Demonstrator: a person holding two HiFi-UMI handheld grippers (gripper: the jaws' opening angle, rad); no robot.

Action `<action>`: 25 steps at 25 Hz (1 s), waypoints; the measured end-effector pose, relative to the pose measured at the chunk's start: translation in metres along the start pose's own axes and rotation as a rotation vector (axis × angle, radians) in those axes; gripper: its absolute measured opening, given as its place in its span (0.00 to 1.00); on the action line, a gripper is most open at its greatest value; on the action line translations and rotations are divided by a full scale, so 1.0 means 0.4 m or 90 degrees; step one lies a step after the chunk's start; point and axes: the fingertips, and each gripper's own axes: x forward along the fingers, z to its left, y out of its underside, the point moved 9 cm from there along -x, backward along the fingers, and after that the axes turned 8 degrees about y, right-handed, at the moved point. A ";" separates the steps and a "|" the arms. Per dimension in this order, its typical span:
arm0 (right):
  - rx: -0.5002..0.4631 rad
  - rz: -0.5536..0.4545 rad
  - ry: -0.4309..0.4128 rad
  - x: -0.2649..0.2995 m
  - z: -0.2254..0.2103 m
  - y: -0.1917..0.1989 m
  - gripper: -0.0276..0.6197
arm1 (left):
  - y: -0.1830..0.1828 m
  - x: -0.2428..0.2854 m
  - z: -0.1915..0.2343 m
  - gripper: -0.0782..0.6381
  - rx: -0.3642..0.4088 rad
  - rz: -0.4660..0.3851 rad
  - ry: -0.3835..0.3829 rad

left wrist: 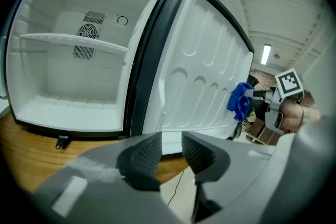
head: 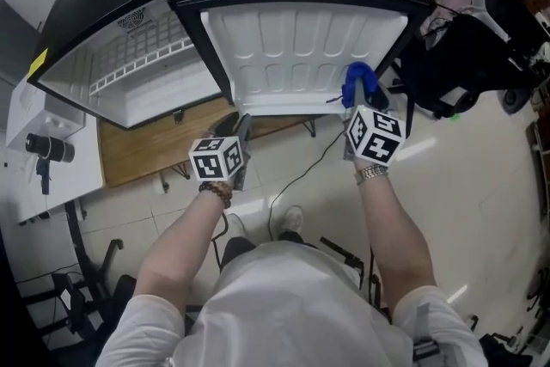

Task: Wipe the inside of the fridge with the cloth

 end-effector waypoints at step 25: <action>0.010 0.058 -0.247 -0.043 0.529 0.107 0.19 | -0.012 -0.158 0.087 0.27 0.038 -0.004 0.003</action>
